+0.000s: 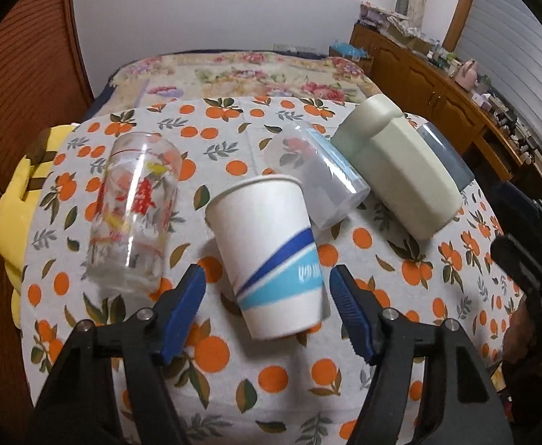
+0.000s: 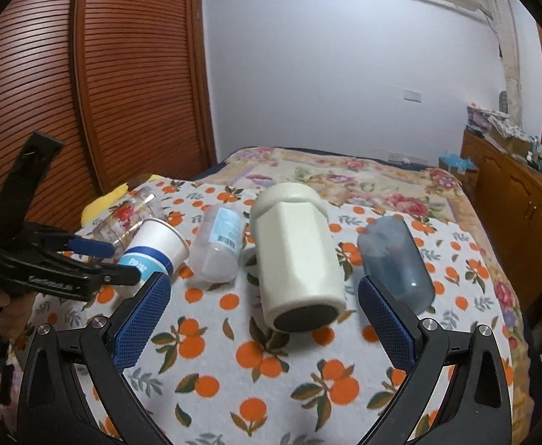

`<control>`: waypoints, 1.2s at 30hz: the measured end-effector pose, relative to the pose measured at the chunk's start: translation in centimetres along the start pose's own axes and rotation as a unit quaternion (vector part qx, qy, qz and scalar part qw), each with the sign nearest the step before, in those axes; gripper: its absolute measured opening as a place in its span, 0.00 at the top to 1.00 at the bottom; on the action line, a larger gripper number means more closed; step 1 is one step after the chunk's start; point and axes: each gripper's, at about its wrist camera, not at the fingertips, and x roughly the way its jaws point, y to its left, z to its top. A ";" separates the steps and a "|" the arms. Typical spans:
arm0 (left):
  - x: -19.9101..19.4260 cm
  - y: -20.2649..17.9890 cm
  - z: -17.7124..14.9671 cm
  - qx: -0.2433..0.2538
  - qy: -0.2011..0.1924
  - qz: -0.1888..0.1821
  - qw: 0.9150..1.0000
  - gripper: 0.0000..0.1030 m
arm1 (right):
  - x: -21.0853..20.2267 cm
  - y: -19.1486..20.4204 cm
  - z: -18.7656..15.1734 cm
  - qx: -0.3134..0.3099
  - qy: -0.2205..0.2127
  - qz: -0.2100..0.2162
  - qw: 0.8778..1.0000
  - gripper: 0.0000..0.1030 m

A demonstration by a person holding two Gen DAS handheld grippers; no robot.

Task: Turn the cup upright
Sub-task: 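Move the left tool to the white striped paper cup and close around it, then lift the paper cup with the left tool and carry it toward the right tool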

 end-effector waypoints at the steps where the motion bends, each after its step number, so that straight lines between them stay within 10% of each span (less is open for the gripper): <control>1: 0.1 0.0 0.3 0.000 0.004 0.000 1.000 0.32 | 0.1 0.1 0.0 -0.002 -0.001 0.000 1.000 0.01; 20: 3.3 -1.0 1.4 0.023 0.057 0.023 0.998 0.41 | -0.1 -0.4 -0.2 -0.013 -0.006 -0.008 1.000 0.01; 36: -2.0 -2.5 -1.1 0.031 -0.006 -0.002 0.999 0.45 | -3.4 -0.4 -1.5 -0.005 -0.017 -0.028 0.999 0.01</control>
